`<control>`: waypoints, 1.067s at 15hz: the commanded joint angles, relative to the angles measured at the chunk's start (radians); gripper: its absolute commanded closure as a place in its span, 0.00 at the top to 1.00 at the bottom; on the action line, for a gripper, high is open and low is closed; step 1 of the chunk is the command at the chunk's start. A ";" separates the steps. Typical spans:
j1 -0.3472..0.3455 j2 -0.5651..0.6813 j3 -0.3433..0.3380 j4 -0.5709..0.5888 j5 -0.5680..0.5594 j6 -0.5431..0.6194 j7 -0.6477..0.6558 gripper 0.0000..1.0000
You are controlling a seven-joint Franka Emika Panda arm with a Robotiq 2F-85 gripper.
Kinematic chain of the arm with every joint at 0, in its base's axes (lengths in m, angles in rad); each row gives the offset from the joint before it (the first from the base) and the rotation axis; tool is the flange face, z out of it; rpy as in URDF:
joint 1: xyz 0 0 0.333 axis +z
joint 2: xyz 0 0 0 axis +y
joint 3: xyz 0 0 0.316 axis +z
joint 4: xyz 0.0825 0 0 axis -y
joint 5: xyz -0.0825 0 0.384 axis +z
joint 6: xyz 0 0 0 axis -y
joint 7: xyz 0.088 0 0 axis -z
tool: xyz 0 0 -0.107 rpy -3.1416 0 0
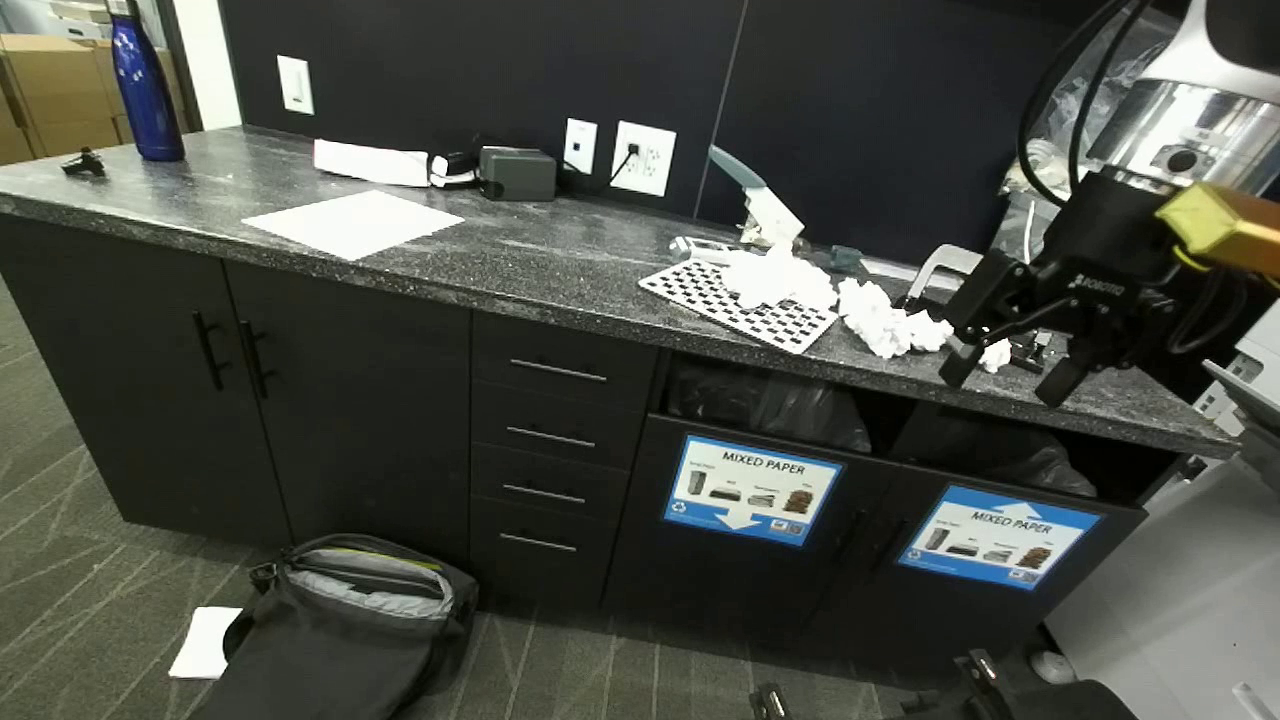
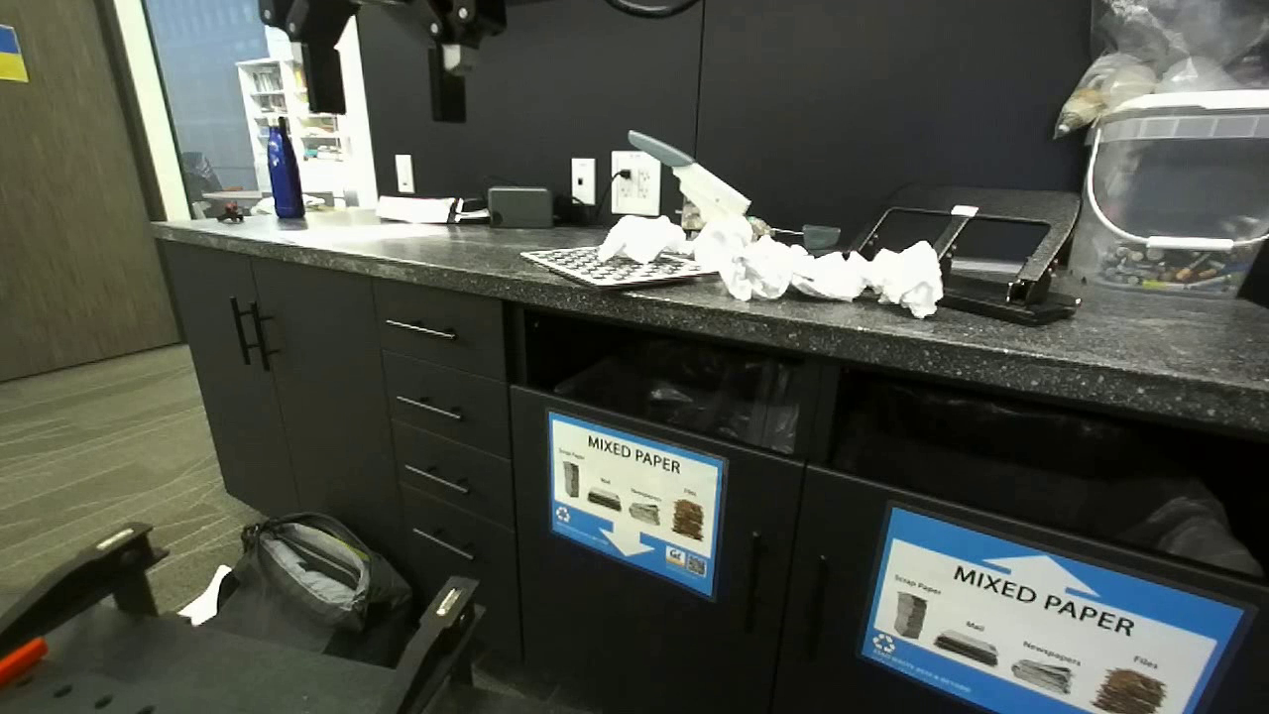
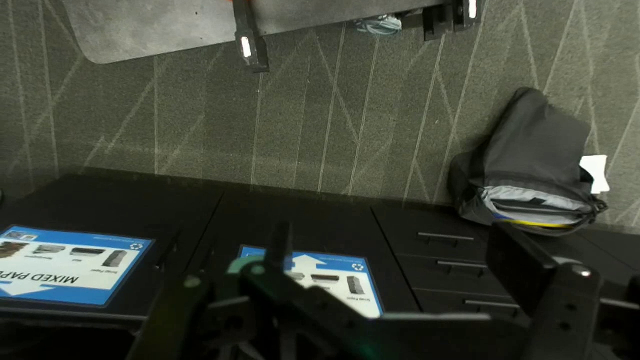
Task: Pick up all the papers from the counter and throw them in the bin
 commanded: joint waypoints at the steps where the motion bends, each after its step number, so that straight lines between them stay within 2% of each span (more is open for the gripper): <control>1: -0.040 0.081 0.000 0.026 -0.019 0.115 0.022 1.00; 5: -0.078 0.272 -0.017 0.110 -0.118 0.266 -0.048 1.00; 9: -0.149 0.511 -0.019 0.249 -0.250 0.418 -0.020 1.00; 13: -0.188 0.702 -0.061 0.446 -0.330 0.437 -0.028 1.00; 16: -0.188 0.833 -0.118 0.596 -0.305 0.428 -0.070 1.00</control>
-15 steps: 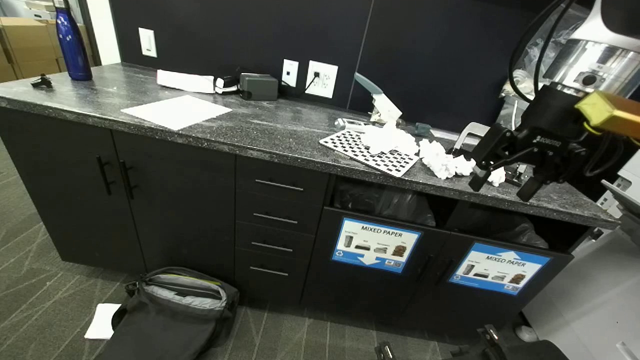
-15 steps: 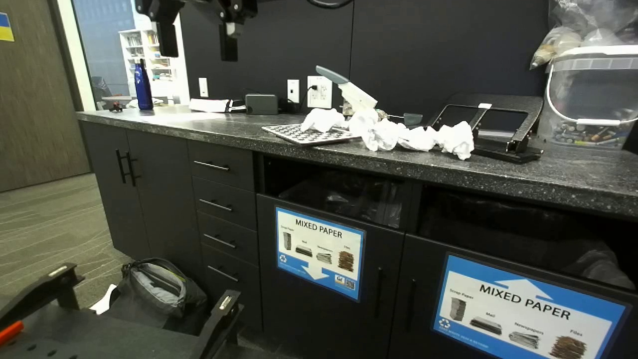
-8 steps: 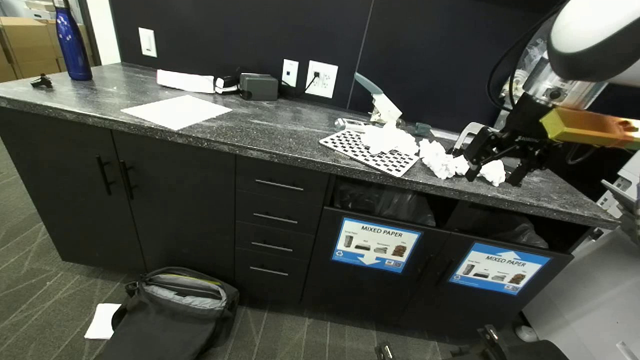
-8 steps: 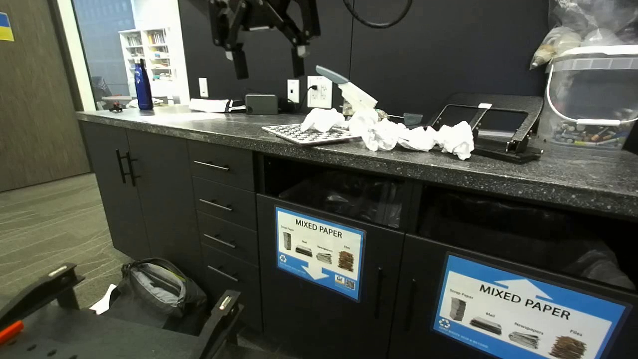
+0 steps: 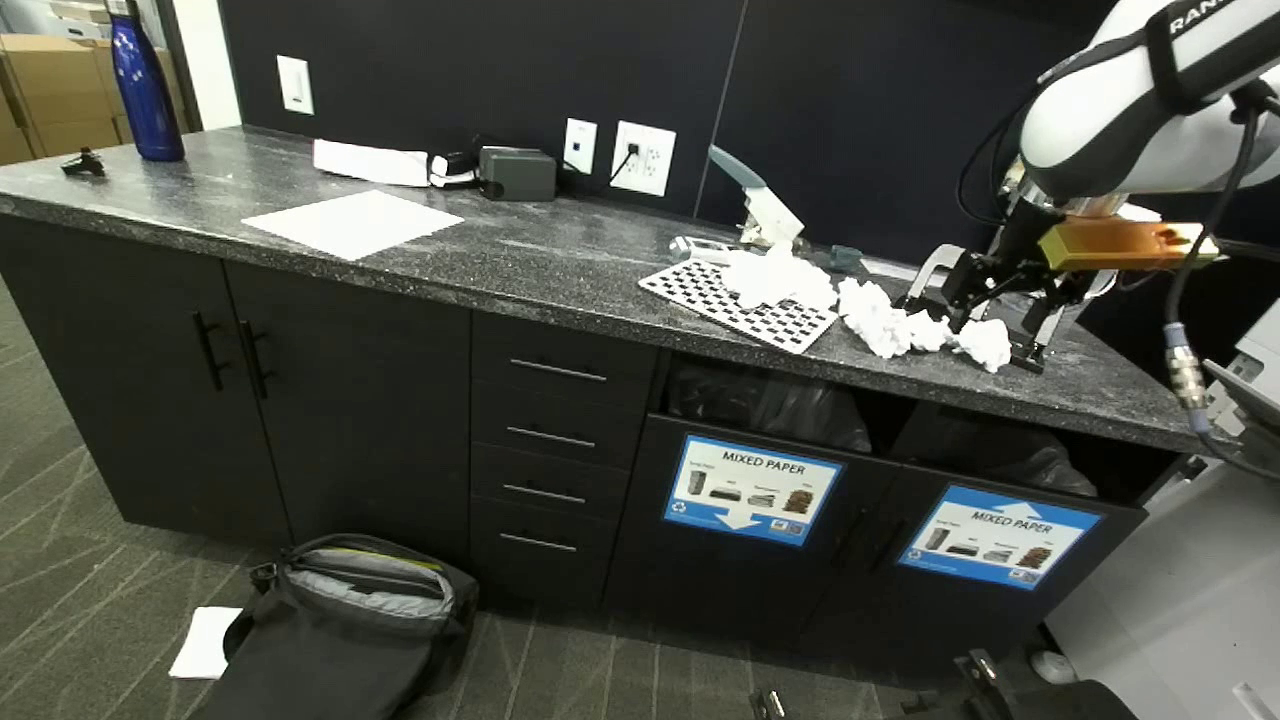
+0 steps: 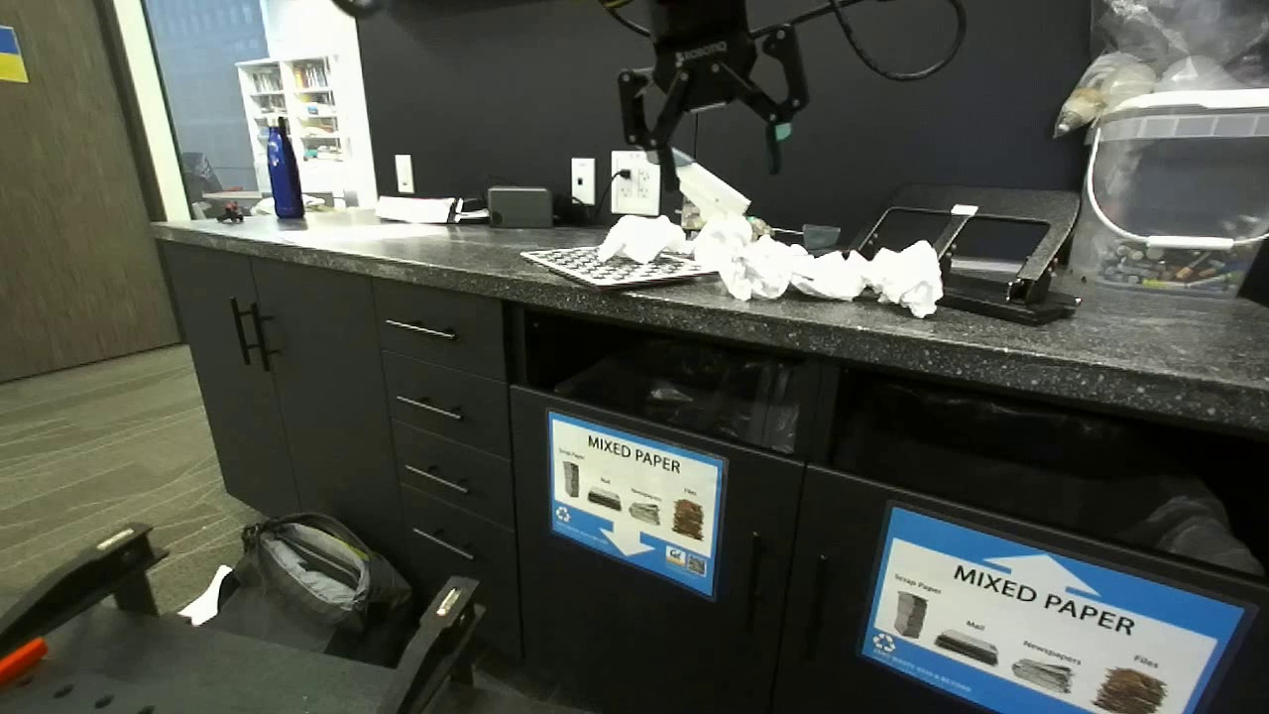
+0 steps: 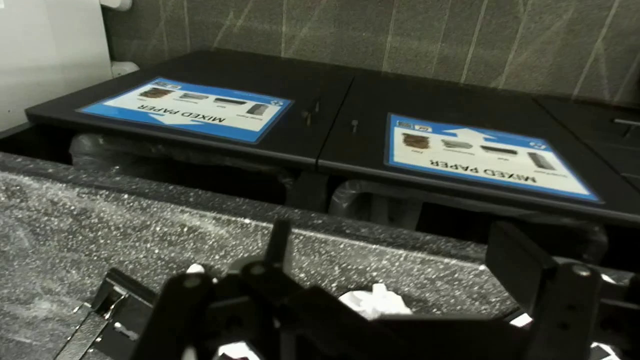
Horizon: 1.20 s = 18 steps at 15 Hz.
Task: Pick up all the papers from the counter and throw them in the bin
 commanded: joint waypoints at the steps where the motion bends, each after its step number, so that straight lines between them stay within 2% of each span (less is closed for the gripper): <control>1: -0.004 0.190 -0.059 0.214 0.012 0.001 -0.046 1.00; 4: -0.022 0.323 -0.099 0.360 0.096 -0.011 -0.140 1.00; 6: -0.050 0.415 -0.102 0.460 0.170 -0.032 -0.225 1.00; 11: -0.152 0.603 -0.046 0.673 0.324 -0.083 -0.422 1.00; 14: -0.176 0.660 -0.029 0.747 0.322 -0.107 -0.462 1.00; 18: -0.191 0.693 -0.017 0.783 0.317 -0.099 -0.481 1.00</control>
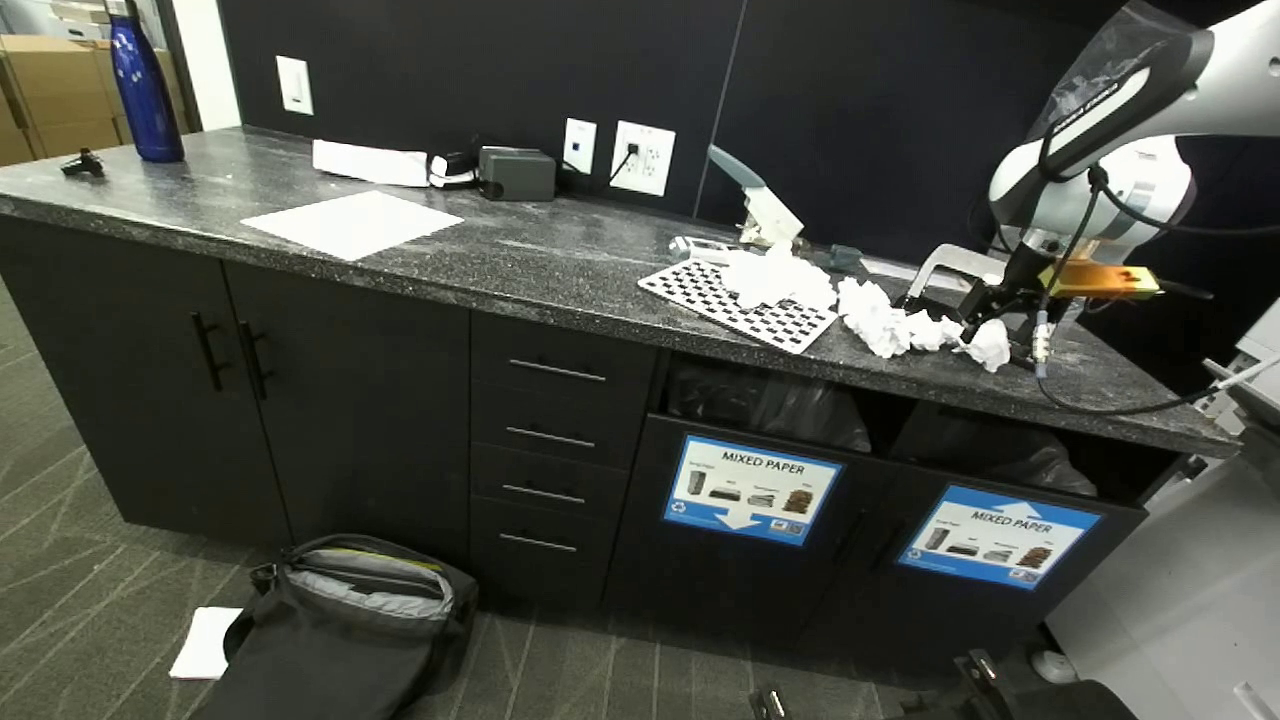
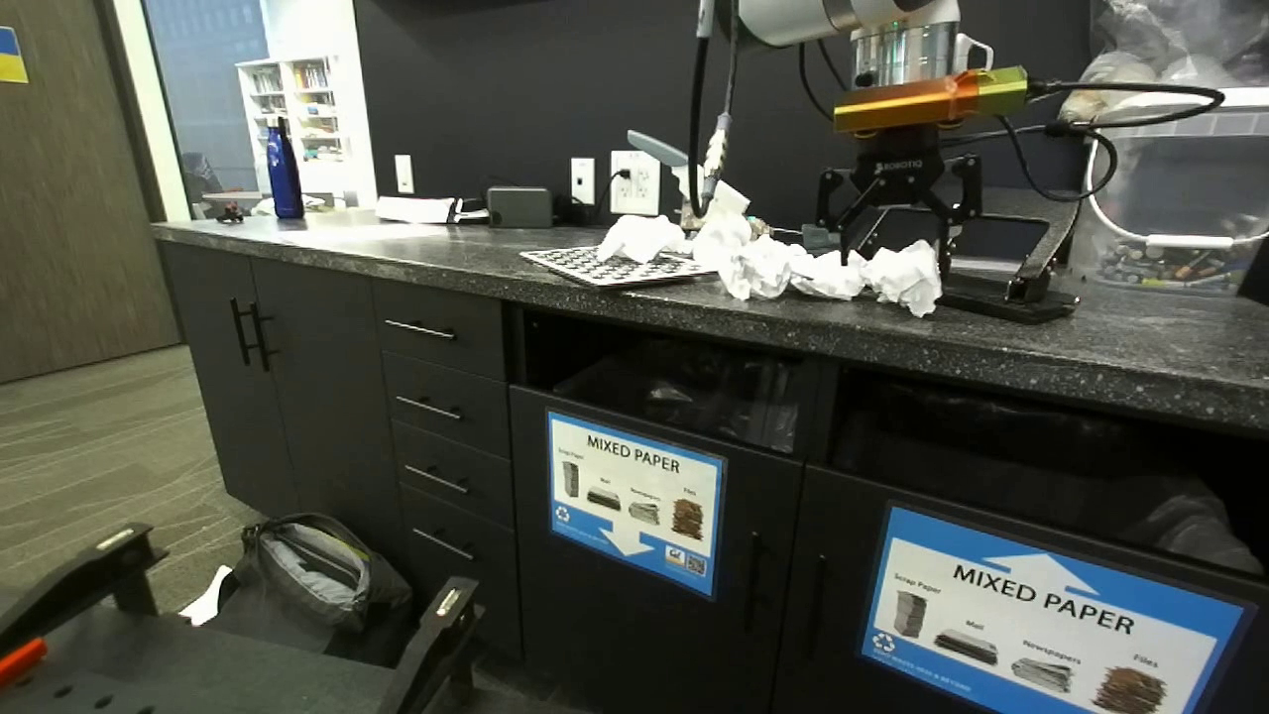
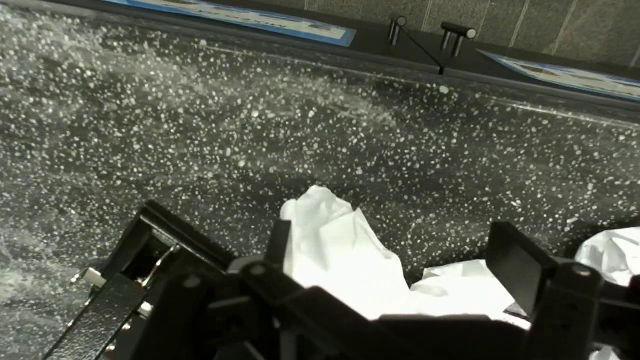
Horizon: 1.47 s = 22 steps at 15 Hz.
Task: Pick up all the papers from the counter and throw them in the bin
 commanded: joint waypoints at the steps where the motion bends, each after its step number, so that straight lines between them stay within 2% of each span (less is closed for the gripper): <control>1: -0.026 0.039 0.023 0.069 0.014 -0.020 -0.041 1.00; 3: -0.031 0.050 0.023 0.074 0.014 -0.015 -0.042 1.00; 4: -0.034 0.054 0.024 0.076 0.016 -0.015 -0.042 0.91; 5: -0.036 0.058 0.024 0.074 0.017 -0.007 -0.037 0.74; 8: -0.034 0.063 0.014 0.068 0.010 0.032 -0.011 0.51; 12: -0.028 0.059 0.008 0.045 0.006 0.158 0.029 0.20; 16: -0.014 0.070 -0.007 0.044 -0.015 0.230 0.078 0.11; 17: -0.012 0.073 -0.009 0.046 -0.014 0.234 0.090 0.16; 18: -0.009 0.076 -0.012 0.047 -0.015 0.234 0.104 0.39; 20: -0.004 0.082 -0.016 0.055 -0.021 0.233 0.117 0.42; 22: 0.006 0.085 -0.022 0.059 -0.037 0.229 0.126 0.57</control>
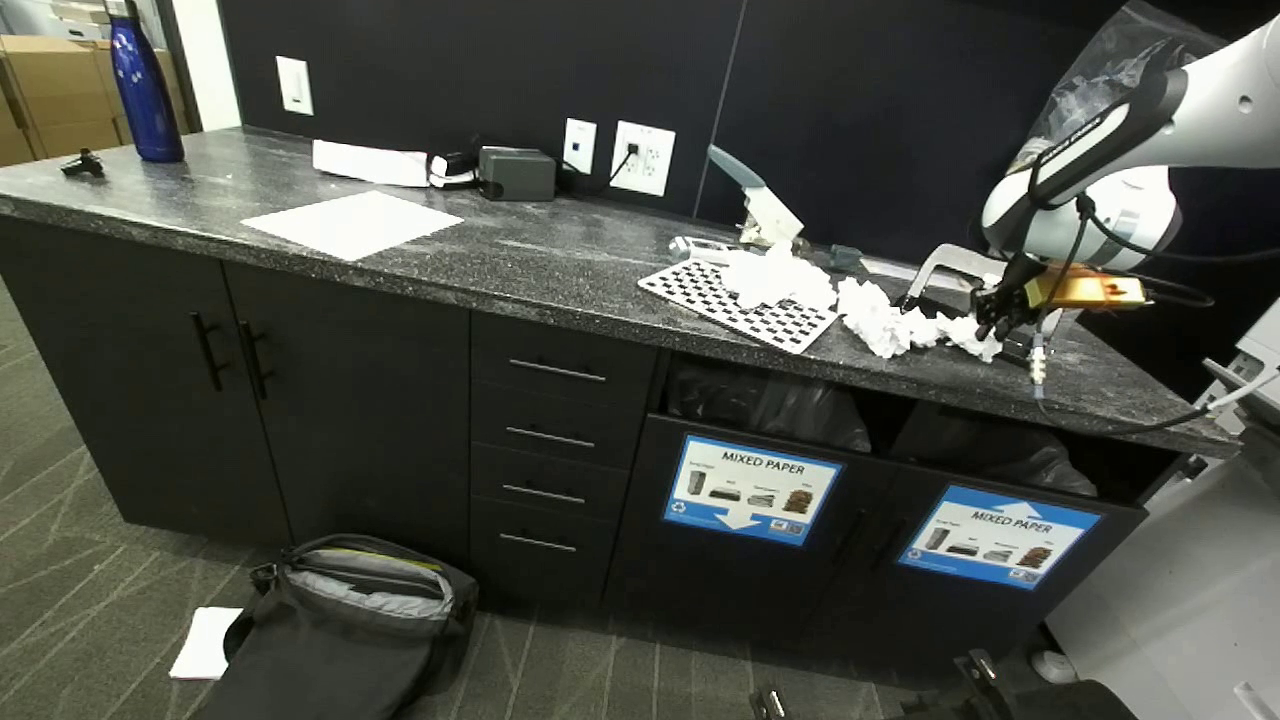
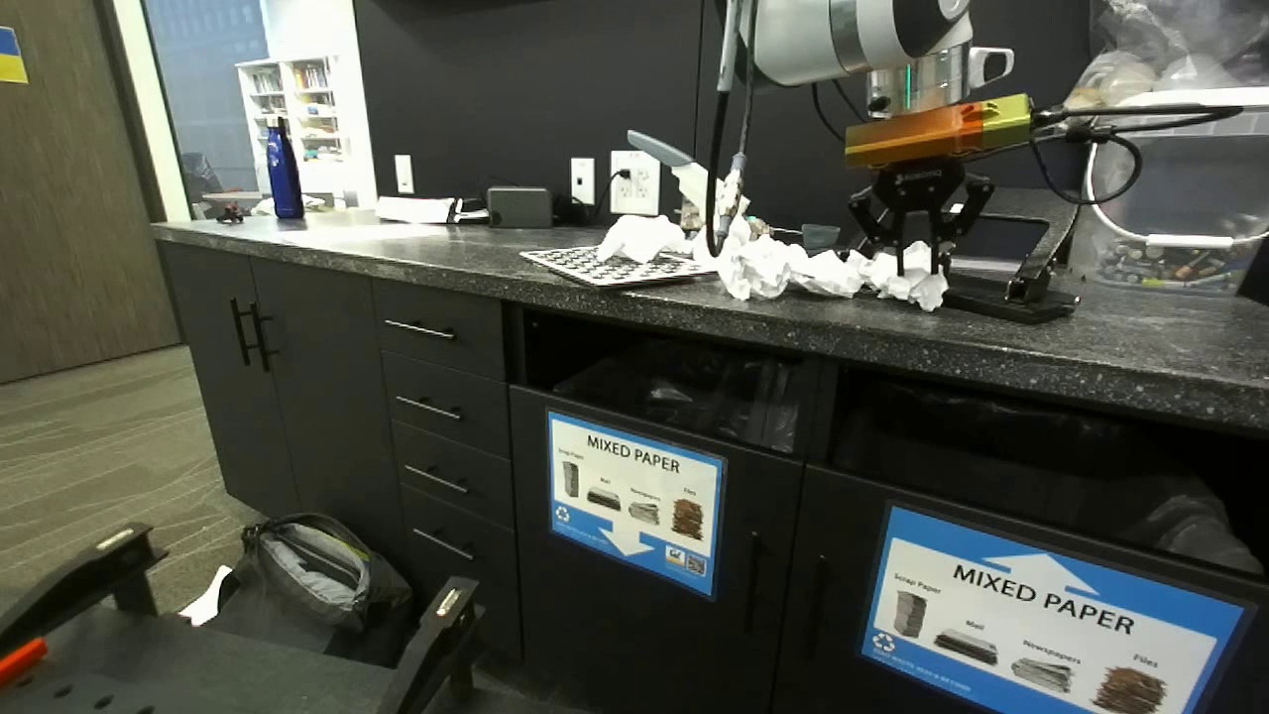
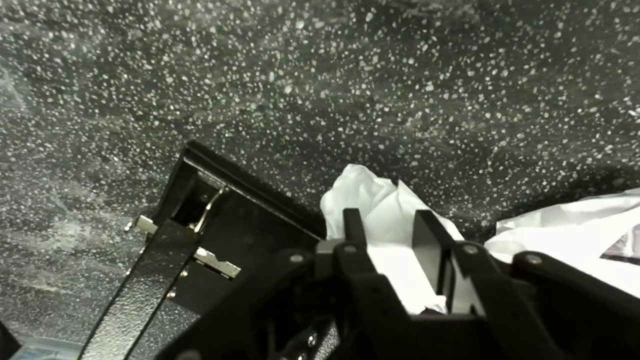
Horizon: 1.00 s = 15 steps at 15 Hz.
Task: Pick up all the papers from the counter and throw them in the bin
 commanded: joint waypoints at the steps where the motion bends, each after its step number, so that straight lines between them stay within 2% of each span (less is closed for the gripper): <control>1: 0.025 0.019 -0.020 0.033 -0.034 0.014 0.035 0.64; 5: 0.014 0.054 0.006 0.084 -0.015 -0.015 0.017 0.95; 6: 0.012 0.064 0.010 0.095 -0.011 -0.015 0.017 0.99; 11: -0.003 0.143 0.020 0.178 -0.001 -0.029 0.017 1.00; 12: -0.005 0.154 0.021 0.188 0.001 -0.026 0.016 0.75; 14: -0.006 0.165 0.019 0.205 -0.003 -0.033 0.018 0.71; 15: -0.003 0.166 0.015 0.210 -0.006 -0.043 0.024 0.62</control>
